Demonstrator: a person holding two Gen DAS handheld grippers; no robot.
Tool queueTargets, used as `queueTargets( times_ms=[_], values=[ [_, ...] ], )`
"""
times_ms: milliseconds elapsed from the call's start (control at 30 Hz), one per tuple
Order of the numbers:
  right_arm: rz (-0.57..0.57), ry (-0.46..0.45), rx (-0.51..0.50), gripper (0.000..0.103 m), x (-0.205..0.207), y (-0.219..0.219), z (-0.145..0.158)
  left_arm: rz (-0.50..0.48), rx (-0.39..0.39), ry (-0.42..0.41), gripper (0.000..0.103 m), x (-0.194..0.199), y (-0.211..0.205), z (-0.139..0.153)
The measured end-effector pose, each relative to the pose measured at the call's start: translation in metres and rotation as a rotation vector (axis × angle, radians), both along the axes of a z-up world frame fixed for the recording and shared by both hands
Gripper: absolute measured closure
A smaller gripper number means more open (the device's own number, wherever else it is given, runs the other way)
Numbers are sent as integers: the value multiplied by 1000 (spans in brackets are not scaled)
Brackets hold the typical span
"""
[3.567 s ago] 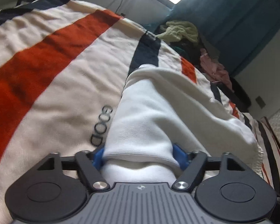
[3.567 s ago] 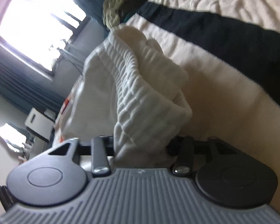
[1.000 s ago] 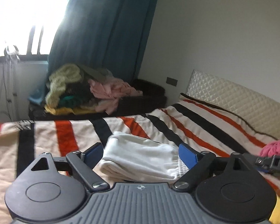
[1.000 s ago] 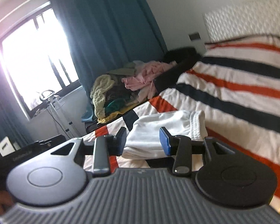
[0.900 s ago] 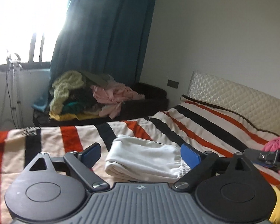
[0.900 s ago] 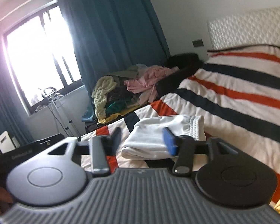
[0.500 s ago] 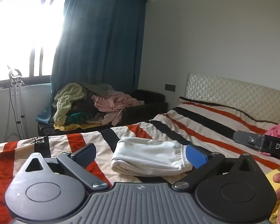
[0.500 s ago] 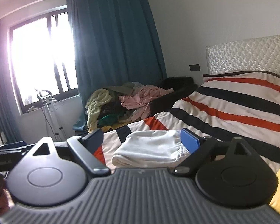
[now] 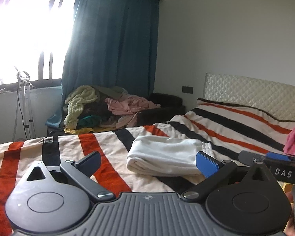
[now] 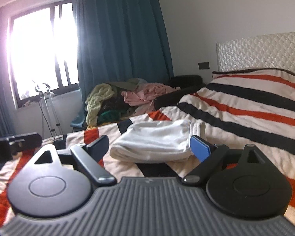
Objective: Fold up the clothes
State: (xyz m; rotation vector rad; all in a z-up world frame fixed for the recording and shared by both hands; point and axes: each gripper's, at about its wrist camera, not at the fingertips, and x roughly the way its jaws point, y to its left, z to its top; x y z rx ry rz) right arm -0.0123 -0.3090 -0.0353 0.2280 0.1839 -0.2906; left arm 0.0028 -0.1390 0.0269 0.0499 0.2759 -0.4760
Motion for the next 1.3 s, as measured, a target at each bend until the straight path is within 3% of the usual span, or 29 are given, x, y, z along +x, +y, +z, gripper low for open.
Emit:
queueTargets(
  times_ms=[367,567,833,1300],
  values=[
    [-10,23,-27,12,9,10,-24,21,16,48,0,17,6,-35],
    [-20,37,-20,12,13,8,-32,20,-5,66,0,17,8,-36],
    [-26,61,-30,12,17,9,-35,33,48,20,0,6,5,-43],
    [-28,78,-17,12,18,9,-37,41,35,65,0,9,8,-49]
  ],
)
